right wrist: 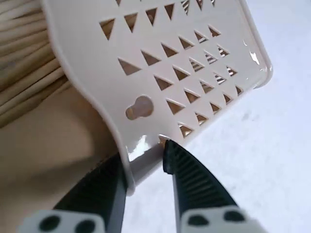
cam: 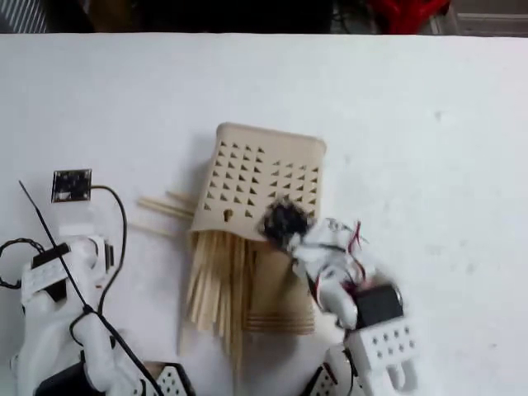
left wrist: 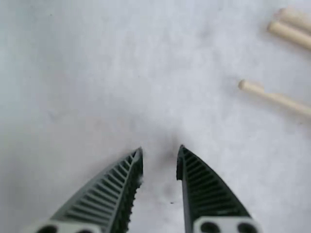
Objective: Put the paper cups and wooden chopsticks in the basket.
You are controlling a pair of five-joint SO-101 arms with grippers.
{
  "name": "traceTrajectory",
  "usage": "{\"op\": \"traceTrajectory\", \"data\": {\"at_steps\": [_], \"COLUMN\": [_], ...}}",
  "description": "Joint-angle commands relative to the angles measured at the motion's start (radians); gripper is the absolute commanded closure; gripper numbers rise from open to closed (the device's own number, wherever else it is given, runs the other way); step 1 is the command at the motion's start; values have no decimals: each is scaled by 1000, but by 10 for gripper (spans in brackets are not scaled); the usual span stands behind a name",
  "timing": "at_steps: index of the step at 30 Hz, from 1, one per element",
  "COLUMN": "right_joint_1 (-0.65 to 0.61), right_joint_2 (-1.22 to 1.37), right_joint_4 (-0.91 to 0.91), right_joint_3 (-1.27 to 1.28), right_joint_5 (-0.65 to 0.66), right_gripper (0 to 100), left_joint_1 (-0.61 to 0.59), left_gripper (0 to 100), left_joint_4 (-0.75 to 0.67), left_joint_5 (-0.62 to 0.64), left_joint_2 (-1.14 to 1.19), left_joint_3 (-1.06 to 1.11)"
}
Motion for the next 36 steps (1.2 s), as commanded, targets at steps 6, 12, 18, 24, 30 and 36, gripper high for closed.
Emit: {"op": "traceTrajectory", "data": {"at_steps": [6,12,18,24,30,36], "right_joint_1": [-12,-12,-2,68,79,108], "right_joint_2": [519,622,714,802,928,1090], "right_joint_4": [131,280,389,463,544,631], "right_joint_3": [-446,-694,-878,-1074,-1283,-1540], "right_joint_5": [-135,-172,-178,-178,-192,-209], "right_gripper": [981,981,981,981,981,981], "left_joint_1": [-7,-7,-7,-7,-7,-7], "left_gripper": [872,872,872,871,870,870], "left_joint_4": [-17,-17,-17,-17,-17,-17], "left_joint_5": [14,11,9,9,9,11], "left_joint_2": [-7,-7,-7,-7,-7,-7], "left_joint_3": [0,0,-2,-2,-3,-3]}}
